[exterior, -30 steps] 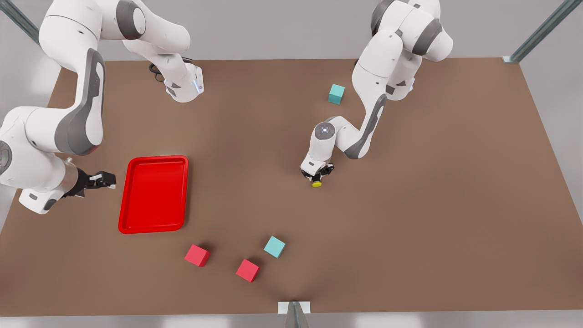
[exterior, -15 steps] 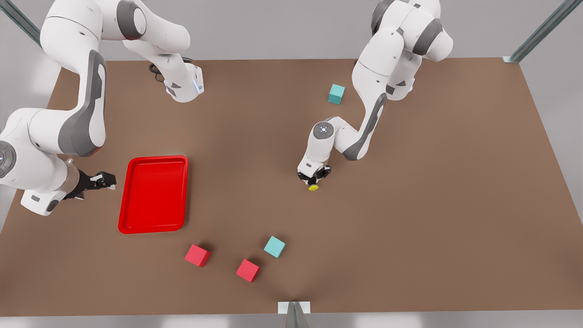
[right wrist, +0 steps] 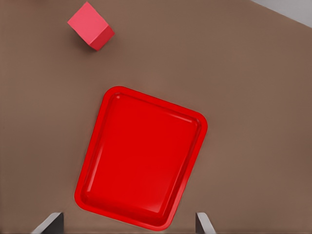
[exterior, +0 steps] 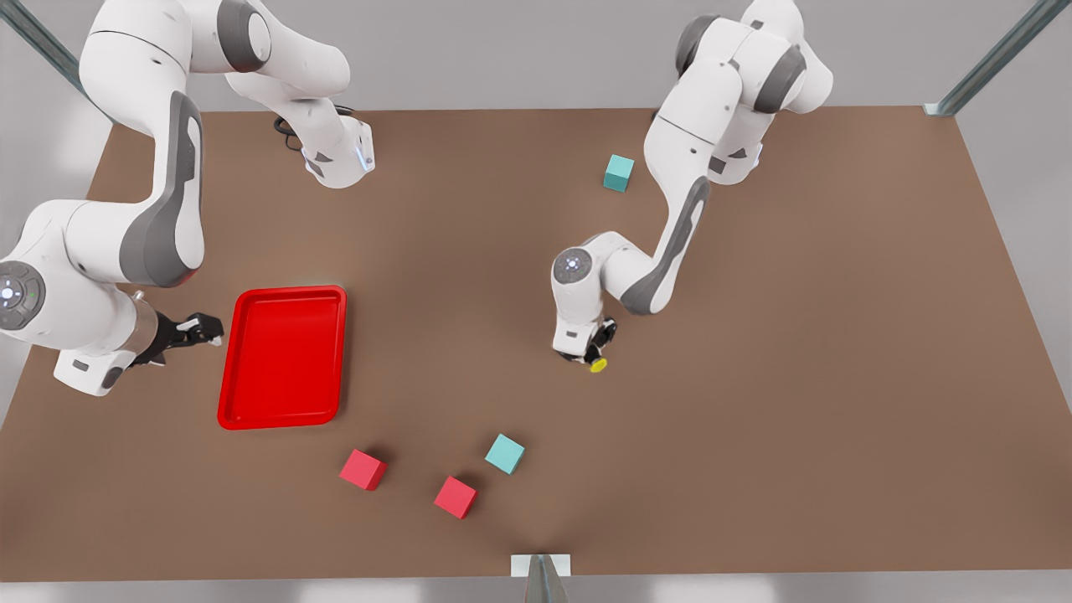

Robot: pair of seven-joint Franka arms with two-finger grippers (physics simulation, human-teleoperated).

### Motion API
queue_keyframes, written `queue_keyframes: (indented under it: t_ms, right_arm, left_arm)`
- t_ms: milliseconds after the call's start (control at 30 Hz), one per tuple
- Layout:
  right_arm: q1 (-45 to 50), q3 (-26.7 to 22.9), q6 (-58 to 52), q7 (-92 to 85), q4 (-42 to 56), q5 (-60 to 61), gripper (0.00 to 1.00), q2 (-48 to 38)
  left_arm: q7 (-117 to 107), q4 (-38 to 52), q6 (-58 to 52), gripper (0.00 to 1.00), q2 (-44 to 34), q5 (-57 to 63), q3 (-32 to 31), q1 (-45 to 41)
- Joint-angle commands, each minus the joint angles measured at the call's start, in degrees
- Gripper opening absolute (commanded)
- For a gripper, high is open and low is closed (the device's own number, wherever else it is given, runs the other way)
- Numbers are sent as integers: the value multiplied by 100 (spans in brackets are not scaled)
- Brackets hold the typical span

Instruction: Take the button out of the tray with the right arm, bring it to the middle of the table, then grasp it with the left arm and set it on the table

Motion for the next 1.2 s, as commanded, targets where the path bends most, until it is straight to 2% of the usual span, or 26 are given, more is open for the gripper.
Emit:
queue_keyframes:
  t_ms: [0,100,400,700,800,1167]
  right_arm:
    - [4,-1,-107,-83,-4,2,100,-2]
    - [48,-1,-98,-75,4,11,100,-2]
    - [48,-1,-107,-57,-4,37,100,25]
    - [171,60,-318,-75,-242,134,100,25]
    - [162,333,-467,-39,-207,160,100,-19]
    - [144,342,-432,-4,-242,143,100,34]
  left_arm:
    - [-5479,116,-1510,50,16,1093,32,-5]
    - [-6409,142,-2231,50,16,2217,32,-5]
    - [-7904,371,-3014,50,631,5048,32,-14]
    - [-9029,353,-3172,50,1281,5901,32,-5]
    - [-9056,353,-3137,50,1475,6129,32,30]
    - [-9048,476,-3128,50,1923,6367,32,48]
